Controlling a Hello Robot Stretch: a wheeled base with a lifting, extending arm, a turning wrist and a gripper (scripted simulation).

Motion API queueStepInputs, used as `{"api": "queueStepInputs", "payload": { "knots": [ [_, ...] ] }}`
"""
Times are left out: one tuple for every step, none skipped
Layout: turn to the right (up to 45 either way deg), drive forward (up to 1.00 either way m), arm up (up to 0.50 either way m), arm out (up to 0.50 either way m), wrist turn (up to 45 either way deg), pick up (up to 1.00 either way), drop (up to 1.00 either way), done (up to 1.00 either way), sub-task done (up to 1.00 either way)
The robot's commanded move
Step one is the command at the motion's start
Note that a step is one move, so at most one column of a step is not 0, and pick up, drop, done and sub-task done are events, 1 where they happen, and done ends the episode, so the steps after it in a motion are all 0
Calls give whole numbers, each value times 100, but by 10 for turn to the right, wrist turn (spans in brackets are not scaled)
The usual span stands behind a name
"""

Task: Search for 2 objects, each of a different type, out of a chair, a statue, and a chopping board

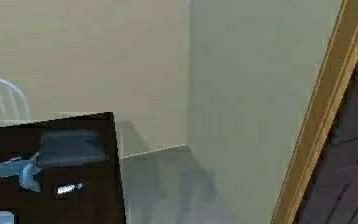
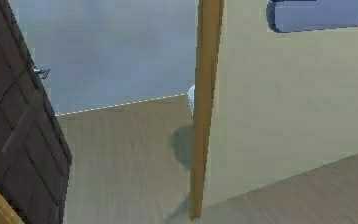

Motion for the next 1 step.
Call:
{"api": "queueStepInputs", "payload": {
  "knots": [
    [450,0,0,0,0,0,0,0,0]
  ]
}}
